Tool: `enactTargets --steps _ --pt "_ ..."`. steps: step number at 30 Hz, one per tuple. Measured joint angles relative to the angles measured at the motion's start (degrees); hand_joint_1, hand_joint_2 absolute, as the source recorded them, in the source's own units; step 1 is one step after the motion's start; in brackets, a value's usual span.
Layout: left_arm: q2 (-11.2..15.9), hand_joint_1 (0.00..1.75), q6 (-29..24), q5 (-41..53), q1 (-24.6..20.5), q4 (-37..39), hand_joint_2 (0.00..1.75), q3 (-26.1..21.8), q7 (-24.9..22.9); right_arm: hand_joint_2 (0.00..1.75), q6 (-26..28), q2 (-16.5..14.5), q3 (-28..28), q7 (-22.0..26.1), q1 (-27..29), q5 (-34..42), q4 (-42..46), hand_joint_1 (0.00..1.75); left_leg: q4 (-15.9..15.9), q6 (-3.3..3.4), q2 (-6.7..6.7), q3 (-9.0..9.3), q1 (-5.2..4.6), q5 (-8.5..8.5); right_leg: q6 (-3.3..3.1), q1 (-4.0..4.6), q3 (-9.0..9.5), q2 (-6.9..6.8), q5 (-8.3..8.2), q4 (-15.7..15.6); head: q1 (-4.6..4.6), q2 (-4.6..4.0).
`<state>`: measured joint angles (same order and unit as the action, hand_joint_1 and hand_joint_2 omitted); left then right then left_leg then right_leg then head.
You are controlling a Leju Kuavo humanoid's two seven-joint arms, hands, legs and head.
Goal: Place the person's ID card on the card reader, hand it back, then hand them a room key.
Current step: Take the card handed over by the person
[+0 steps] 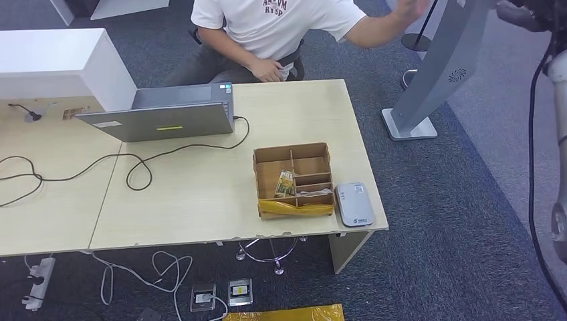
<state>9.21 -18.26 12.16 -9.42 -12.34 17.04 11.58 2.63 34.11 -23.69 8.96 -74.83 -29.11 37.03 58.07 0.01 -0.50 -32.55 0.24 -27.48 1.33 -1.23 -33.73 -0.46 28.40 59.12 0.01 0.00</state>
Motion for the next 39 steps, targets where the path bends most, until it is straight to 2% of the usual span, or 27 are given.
enactTargets --steps 8,14,20,34,35,38,39 --pt "0.4 0.0 1.2 -0.2 -0.6 -0.2 0.0 1.2 -0.7 1.75 -1.4 -4.9 -4.9 0.0 1.1 -1.5 0.2 0.0 0.0 0.0 0.0 0.02 0.01 0.0 -0.01 0.02 0.0 0.0 0.01 0.0 0.01 0.0" --pt "0.8 0.0 2.2 -0.2 -0.8 -0.2 0.0 2.2 -1.5 1.75 -2.1 -7.3 -7.4 -0.3 3.0 -2.3 0.2 0.0 0.0 -0.01 0.01 0.02 0.01 0.0 -0.01 0.01 -0.01 0.01 0.01 0.0 0.01 0.0" --pt "1.3 0.0 2.7 -0.4 -0.9 -0.2 0.0 2.6 -2.0 1.75 -2.6 -8.4 -8.9 -0.4 4.6 -2.8 0.2 0.14 0.0 -0.01 0.01 0.02 0.01 0.0 -0.02 0.01 -0.02 0.02 0.01 0.0 0.0 0.0" --pt "1.7 0.0 2.8 -0.4 -1.0 -0.2 0.0 2.9 -2.5 1.75 -2.7 -9.4 -9.9 -0.4 5.2 -2.8 0.1 0.16 0.0 -0.02 0.03 0.03 0.01 -0.01 -0.02 0.01 -0.04 0.05 0.01 0.0 0.01 0.0" --pt "1.7 0.0 2.8 -0.4 -1.0 -0.2 0.0 3.0 -2.5 1.75 -2.7 -9.4 -10.0 -0.4 5.2 -2.8 0.1 0.48 0.0 -0.02 0.03 0.03 0.01 -0.01 -0.02 0.01 -0.04 0.05 0.01 0.0 0.01 0.0" --pt "1.7 0.0 2.8 -0.5 -1.0 -0.2 0.0 3.1 -2.5 1.75 -2.7 -9.5 -10.4 -0.4 5.2 -2.7 0.1 1.67 0.0 -0.02 0.03 0.03 0.01 -0.01 -0.02 0.01 -0.04 0.06 0.01 0.0 0.01 0.0" --pt "1.7 0.0 2.8 -0.5 -1.0 -0.2 0.0 3.1 -2.6 1.75 -2.7 -9.5 -10.5 -0.4 5.2 -2.7 0.1 1.75 0.0 -0.02 0.03 0.03 0.01 -0.01 -0.02 0.01 -0.05 0.06 0.01 0.0 0.01 0.0"
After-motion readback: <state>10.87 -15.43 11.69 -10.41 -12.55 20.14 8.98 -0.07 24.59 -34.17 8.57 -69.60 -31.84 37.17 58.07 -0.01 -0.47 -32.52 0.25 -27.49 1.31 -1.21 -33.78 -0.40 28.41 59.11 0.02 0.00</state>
